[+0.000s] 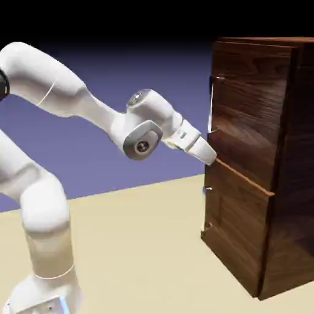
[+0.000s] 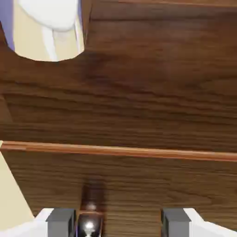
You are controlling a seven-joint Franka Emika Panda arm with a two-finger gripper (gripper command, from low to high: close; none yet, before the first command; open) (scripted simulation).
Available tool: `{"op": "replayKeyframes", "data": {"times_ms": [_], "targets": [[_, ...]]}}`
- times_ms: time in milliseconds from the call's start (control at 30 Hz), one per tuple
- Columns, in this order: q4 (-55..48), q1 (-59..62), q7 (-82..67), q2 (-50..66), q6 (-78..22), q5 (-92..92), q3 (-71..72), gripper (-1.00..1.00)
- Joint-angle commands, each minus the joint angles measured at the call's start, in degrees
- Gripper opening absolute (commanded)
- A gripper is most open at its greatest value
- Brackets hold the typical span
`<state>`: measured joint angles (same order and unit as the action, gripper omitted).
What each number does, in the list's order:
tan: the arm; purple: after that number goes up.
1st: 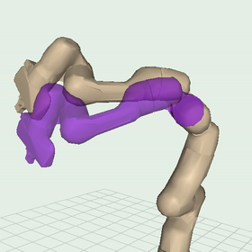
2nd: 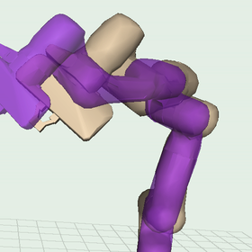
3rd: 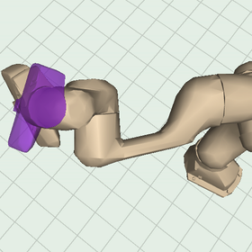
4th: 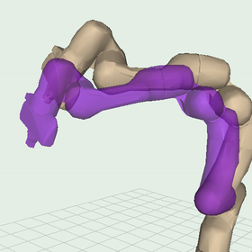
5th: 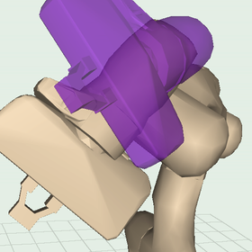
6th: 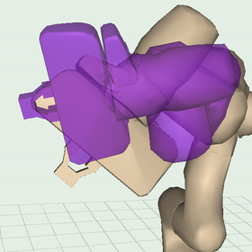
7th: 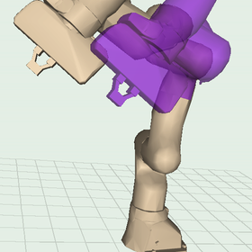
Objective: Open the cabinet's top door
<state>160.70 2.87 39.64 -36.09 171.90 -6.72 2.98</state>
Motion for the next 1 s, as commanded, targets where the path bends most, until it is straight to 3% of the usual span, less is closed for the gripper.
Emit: {"op": "replayKeyframes", "data": {"times_ms": [0,967], "targets": [[-0.1,1.3,-1.0,-1.3,-0.8,-2.5,1.1,0.0],[-3.3,39.6,-31.4,-38.1,-23.4,-74.8,33.1,0.0]]}}
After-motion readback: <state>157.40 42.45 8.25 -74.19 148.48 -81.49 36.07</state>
